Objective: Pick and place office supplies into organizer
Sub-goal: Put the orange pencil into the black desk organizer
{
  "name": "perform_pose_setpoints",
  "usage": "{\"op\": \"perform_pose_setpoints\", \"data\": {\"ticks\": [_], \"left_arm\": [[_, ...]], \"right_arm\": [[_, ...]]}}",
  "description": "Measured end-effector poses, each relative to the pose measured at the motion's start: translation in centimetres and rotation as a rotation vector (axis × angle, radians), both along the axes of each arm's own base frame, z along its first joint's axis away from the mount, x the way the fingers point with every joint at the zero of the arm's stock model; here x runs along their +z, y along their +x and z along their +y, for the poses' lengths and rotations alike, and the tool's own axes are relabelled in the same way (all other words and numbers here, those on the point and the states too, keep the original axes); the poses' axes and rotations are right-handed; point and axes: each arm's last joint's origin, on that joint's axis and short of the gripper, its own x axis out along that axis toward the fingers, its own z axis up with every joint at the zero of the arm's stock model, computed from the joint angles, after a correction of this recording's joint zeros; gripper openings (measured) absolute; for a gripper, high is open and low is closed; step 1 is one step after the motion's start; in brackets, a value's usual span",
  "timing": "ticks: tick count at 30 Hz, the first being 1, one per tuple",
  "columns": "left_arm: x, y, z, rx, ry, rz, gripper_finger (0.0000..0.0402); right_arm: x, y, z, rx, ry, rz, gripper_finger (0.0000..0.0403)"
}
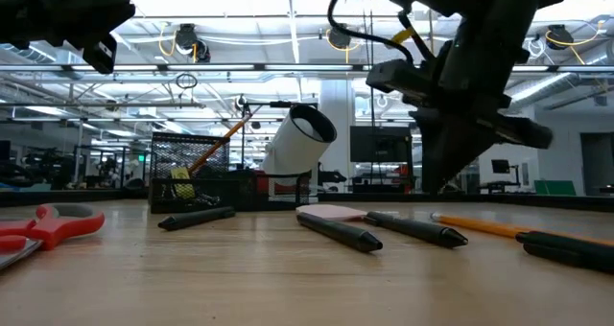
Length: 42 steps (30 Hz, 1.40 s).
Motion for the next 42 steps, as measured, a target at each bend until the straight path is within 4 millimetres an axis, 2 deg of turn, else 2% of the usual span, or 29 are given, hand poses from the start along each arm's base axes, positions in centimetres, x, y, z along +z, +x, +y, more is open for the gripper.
{"op": "perform_pose_setpoints", "data": {"ticks": [3,6,9,11,16,20,26,30,33,35,40,42], "left_arm": [[0.0,0.0,0.0,0.0,0.001,0.001,0.0063],[0.0,0.0,0.0,0.0,0.001,0.001,0.0063],[0.0,0.0,0.0,0.0,0.0,0.0,0.0063],[0.0,0.0,0.0,0.0,0.0,0.0,0.0063],[0.0,0.0,0.0,0.0,0.0,0.0,0.0063],[0.0,0.0,0.0,0.0,0.001,0.0,0.0063],[0.0,0.0,0.0,0.0,0.001,0.001,0.0063],[0.0,0.0,0.0,0.0,0.0,0.0,0.0063],[0.0,0.0,0.0,0.0,0.001,0.001,0.0063],[0.0,0.0,0.0,0.0,0.0,0.0,0.0063],[0.0,0.0,0.0,0.0,0.0,0.0,0.0063],[0.0,0.0,0.0,0.0,0.0,0.0,0.0063]], "right_arm": [[0.1,-0.1,0.2,0.061,-0.084,-0.004,0.0001],[0.6,-0.7,1.3,0.033,-0.068,-0.025,0.0001],[1.2,-1.2,2.4,0.085,-0.196,-0.076,0.0002],[1.5,-1.4,2.7,0.074,-0.186,-0.1,0.0001],[2.2,-1.5,5.6,0.086,-0.205,-0.274,0.0003],[2.4,-1.9,7.2,0.08,-0.27,-0.37,0.0001],[0.4,-2.4,8.5,0.075,-0.257,-0.314,0.0001],[-0.8,-2.6,8.3,0.062,-0.246,-0.227,0.0001],[-1.1,-3.6,8.2,0.041,-0.256,-0.148,0.0],[-0.7,-4.3,8.8,0.034,-0.296,-0.111,0.0],[-1.0,-4.8,11.3,0.036,-0.49,-0.05,0.0],[-0.5,-4.7,12.3,0.022,-0.558,-0.059,0.0]]}}
